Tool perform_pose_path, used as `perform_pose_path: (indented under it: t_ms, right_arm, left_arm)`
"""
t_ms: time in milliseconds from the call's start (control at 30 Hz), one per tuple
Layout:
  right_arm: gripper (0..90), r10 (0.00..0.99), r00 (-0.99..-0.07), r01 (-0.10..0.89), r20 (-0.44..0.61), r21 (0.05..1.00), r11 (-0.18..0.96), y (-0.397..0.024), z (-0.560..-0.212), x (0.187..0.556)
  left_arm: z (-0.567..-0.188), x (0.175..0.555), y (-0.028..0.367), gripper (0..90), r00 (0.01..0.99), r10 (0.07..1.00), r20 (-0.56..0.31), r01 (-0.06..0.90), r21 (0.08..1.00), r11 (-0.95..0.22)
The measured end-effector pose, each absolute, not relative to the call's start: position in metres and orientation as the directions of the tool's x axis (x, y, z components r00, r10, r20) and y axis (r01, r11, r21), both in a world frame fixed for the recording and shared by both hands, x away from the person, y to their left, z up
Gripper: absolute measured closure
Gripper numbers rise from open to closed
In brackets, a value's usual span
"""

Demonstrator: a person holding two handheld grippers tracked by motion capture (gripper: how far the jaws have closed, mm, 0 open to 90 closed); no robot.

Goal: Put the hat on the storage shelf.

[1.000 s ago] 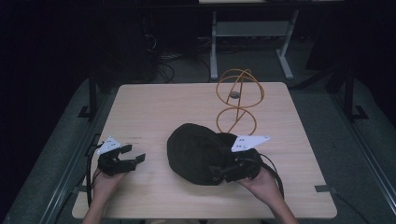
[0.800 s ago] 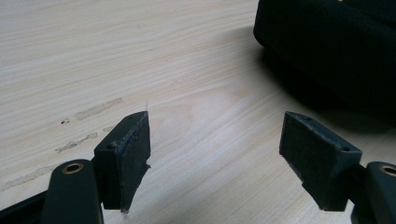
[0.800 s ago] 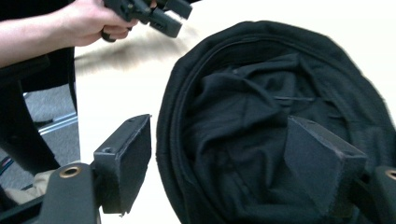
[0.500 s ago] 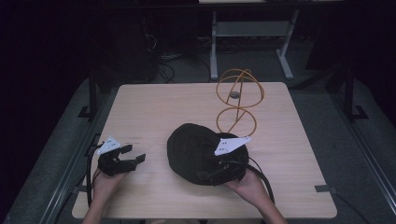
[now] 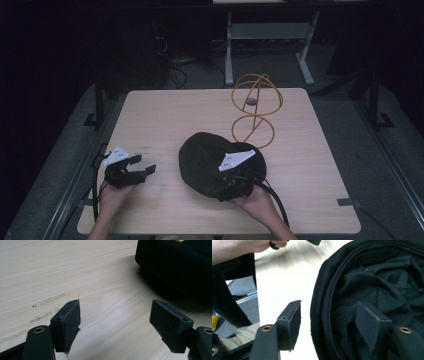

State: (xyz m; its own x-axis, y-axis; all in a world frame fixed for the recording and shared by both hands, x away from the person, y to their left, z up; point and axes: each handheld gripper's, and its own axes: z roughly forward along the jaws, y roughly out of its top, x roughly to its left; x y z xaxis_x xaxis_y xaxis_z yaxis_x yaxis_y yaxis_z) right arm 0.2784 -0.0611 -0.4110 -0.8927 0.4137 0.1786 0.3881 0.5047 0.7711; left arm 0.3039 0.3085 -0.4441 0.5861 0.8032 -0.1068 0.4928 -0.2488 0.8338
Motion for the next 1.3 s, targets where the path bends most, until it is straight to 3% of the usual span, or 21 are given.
perform_pose_path:
  t_ms: [367, 667, 1300]
  right_arm:
    - [56.1, 0.44, -0.889, 0.391, 0.125, 0.707, 0.589, -0.05, -0.42, 0.274]
    - [81.9, 0.397, -0.915, 0.332, 0.071, 0.693, 0.64, -0.048, -0.423, 0.27]
    - [84.3, 0.372, -0.922, 0.311, 0.112, 0.785, 0.536, -0.078, -0.388, 0.274]
  left_arm:
    - [-0.444, 0.304, 0.308, 24.4, 0.59, 0.8, -0.106, 0.49, 0.835, -0.251]
    - [-0.445, 0.304, 0.306, 24.4, 0.595, 0.797, -0.104, 0.49, 0.833, -0.257]
    - [-0.443, 0.302, 0.3, 24.5, 0.618, 0.777, -0.12, 0.489, 0.832, -0.26]
